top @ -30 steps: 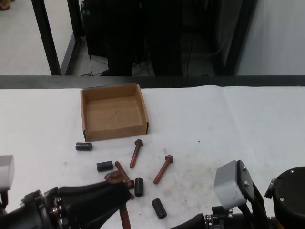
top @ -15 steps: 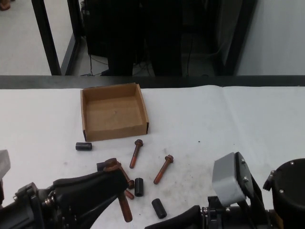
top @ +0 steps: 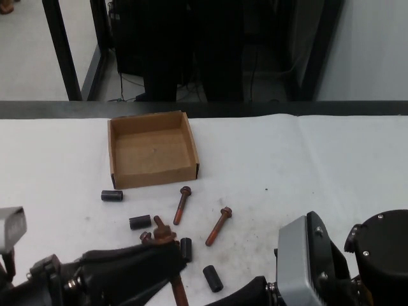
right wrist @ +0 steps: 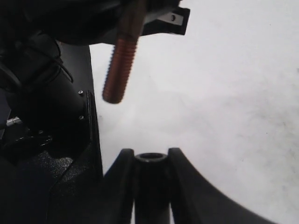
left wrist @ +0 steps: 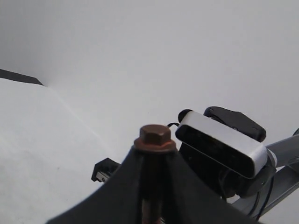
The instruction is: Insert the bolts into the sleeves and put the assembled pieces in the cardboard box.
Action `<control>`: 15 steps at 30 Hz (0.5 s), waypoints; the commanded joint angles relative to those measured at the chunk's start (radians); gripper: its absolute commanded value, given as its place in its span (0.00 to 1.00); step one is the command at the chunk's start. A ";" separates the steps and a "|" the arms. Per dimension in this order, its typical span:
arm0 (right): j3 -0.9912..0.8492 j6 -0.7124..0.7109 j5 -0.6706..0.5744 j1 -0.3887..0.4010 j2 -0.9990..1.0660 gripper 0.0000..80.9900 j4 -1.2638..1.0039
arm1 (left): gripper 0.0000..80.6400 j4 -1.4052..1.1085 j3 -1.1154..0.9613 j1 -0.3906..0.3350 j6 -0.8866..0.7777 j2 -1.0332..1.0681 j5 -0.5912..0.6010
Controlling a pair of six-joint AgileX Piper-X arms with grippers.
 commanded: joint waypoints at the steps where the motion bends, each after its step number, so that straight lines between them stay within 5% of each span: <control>1: -0.026 -0.026 -0.007 0.003 -0.001 0.00 0.002 | 0.01 -0.049 -0.009 -0.035 0.052 0.002 -0.010; 15: -0.094 -0.026 -0.007 0.003 -0.001 0.00 0.021 | 0.01 -0.038 -0.009 -0.037 0.220 0.002 -0.008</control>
